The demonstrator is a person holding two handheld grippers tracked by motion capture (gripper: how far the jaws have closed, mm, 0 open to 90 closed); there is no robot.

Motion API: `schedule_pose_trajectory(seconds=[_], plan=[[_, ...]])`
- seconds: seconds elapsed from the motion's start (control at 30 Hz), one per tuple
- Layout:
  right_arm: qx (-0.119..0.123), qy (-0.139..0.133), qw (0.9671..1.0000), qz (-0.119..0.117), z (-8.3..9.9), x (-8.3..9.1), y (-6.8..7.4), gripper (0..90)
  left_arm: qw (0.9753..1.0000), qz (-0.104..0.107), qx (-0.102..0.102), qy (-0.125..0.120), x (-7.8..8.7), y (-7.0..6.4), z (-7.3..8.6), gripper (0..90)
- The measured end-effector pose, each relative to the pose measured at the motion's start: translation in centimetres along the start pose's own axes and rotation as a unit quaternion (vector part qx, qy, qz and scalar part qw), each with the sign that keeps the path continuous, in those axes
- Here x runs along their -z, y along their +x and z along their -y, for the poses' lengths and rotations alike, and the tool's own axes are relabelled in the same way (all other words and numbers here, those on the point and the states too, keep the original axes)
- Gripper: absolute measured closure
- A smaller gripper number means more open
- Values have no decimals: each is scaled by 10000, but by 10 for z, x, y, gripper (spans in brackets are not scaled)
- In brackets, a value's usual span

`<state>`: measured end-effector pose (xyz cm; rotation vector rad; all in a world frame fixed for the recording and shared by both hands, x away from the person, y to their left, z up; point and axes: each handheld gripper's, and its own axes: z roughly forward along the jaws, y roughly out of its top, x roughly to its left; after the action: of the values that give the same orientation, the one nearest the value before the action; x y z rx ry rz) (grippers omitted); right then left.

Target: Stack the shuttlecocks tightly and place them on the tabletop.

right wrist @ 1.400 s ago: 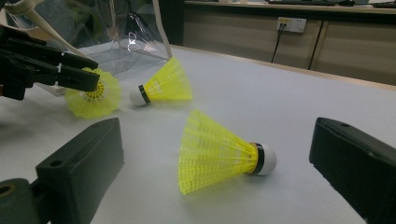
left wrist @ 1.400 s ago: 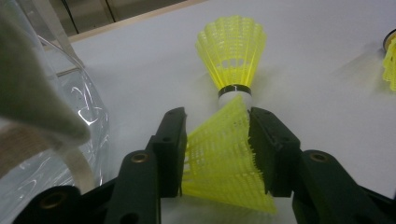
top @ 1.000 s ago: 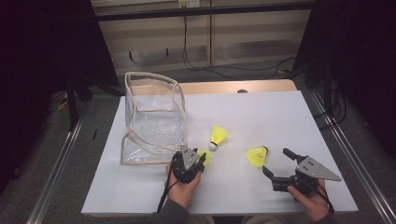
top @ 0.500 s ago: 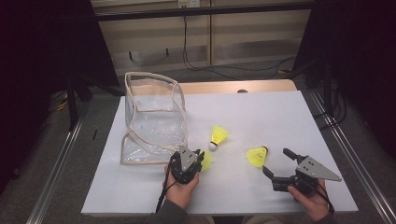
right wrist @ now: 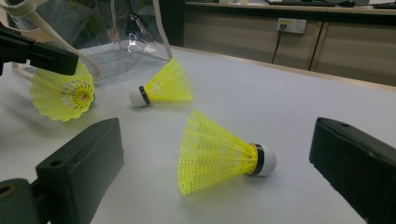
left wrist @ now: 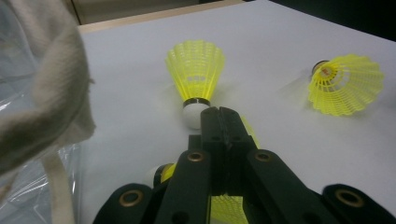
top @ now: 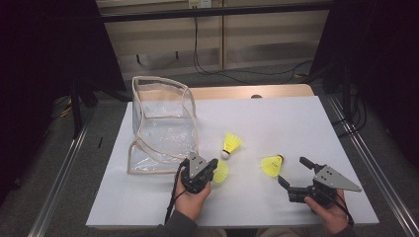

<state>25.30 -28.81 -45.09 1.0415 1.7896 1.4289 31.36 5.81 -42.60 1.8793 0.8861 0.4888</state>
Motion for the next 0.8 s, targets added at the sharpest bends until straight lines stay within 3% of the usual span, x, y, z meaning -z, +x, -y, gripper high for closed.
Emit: schedule_pose_trajectory(seconds=[0.17, 0.3, 0.6, 0.8], plan=[[-7, 12, 10000, 7, 0, 0, 0, 24, 9999, 118, 25, -21, 0, -3, -1, 900], [-5, 10, 10000, 3, 0, 0, 0, 24, 9999, 91, -5, -53, -2, -4, -1, 898], [0, 26, 10000, -3, 0, 0, 0, 24, 9996, 35, -258, 63, -9, -5, -2, 769], [-3, 26, 10000, -7, 1, 0, 0, 24, 9996, 101, -250, 125, -11, -7, -4, 844]])
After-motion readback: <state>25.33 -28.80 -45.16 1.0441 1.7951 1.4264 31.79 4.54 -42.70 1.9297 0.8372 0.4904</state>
